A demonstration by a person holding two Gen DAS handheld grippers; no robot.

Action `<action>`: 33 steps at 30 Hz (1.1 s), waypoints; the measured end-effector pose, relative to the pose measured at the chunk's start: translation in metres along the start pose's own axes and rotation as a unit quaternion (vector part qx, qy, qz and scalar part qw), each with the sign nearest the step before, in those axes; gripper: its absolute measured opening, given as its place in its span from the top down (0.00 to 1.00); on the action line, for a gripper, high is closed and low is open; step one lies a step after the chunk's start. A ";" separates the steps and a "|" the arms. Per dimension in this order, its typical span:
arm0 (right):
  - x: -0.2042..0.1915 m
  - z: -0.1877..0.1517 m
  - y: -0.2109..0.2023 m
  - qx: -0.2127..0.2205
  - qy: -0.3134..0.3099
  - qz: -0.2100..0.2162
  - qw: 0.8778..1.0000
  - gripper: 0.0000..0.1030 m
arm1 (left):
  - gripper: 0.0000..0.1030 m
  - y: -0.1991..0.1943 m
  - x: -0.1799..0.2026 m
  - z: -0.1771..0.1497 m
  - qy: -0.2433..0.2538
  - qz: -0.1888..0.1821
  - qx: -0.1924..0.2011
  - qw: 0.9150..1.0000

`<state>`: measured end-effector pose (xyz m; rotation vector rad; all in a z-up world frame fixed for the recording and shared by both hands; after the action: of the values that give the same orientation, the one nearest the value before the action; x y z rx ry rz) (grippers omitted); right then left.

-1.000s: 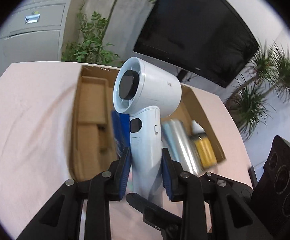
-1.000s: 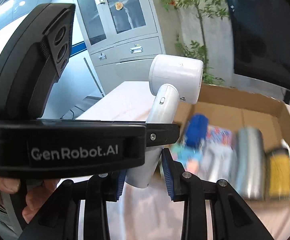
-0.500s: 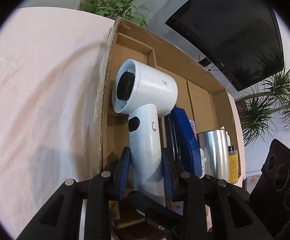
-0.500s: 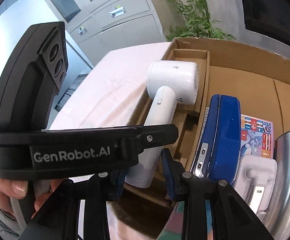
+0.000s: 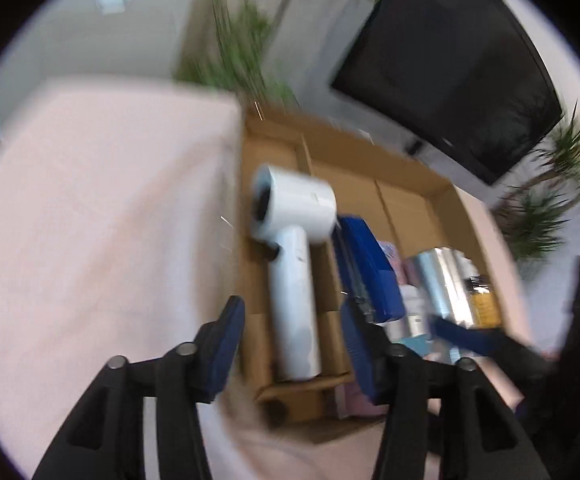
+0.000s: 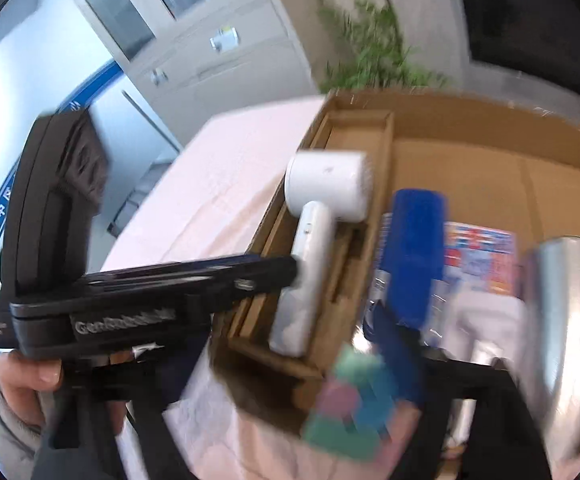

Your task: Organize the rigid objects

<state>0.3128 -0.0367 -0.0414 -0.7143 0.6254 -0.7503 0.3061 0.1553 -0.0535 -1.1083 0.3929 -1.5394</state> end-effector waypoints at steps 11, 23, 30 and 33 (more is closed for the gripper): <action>0.007 -0.104 -0.075 0.035 -0.021 -0.175 0.984 0.01 | 0.10 -0.109 0.079 -0.107 0.071 0.195 0.245 0.947; 0.022 -0.163 -0.187 0.090 0.018 -0.229 0.969 0.01 | 0.00 -0.125 0.127 -0.144 0.110 0.139 0.252 0.951; 0.034 -0.187 -0.212 0.084 0.014 -0.262 0.961 0.01 | 0.00 -0.074 0.147 -0.180 0.049 0.097 0.204 0.973; 0.038 -0.193 -0.218 0.084 0.021 -0.264 0.961 0.01 | 0.00 -0.066 0.154 -0.185 0.049 0.098 0.195 0.975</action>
<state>0.1129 -0.2475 -0.0012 -0.7158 0.4009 -1.2996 0.1318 -0.0218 -0.0295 -0.6697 0.2424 -1.4220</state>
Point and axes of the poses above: each gripper's, at about its wrist camera, not at the fingertips, and y roughly the way its jaws point, x to its right, z to its top, the point moved 1 cm from there along y, roughly the way its jaws point, and after that the axes turned 12 degrees about -y, right-handed, at the moved point
